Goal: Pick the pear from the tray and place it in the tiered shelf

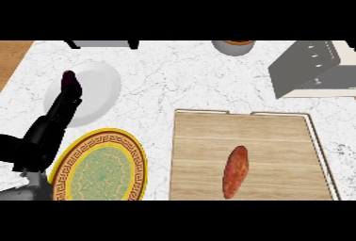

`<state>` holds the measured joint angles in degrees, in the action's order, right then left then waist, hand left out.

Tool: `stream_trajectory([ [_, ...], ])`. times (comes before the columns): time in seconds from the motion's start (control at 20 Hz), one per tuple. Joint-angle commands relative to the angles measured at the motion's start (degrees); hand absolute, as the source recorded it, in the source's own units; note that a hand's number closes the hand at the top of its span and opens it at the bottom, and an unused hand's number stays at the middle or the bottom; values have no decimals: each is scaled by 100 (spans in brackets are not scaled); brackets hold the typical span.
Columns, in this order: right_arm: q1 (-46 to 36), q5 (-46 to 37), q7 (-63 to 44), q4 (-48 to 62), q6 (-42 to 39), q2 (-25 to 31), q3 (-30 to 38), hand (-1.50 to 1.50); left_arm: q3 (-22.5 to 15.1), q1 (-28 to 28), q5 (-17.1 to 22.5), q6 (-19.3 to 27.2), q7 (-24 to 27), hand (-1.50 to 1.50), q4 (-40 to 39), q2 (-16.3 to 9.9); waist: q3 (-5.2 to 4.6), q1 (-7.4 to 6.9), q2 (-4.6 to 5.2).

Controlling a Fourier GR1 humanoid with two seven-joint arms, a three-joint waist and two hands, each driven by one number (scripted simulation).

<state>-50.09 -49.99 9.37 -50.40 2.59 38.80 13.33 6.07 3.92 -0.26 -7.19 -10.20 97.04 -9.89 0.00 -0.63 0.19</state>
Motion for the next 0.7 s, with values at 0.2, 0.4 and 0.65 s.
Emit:
stream_trajectory([
  [0.2, 429, -1476, -918, 626, 943, 855, -298, 150, 19, 97, 23, -19, -126, 0, 105, -48, -24, -6, 51],
  [0.4, 606, -1880, -346, 704, 95, 1242, -903, -150, -50, -64, -52, 25, -46, 0, 111, 40, -8, 29, -11],
  [0.65, -337, -1529, -1335, 1265, 429, 1019, -68, -150, -124, -286, -29, -49, 10, 0, 313, 104, 1, -65, 6],
])
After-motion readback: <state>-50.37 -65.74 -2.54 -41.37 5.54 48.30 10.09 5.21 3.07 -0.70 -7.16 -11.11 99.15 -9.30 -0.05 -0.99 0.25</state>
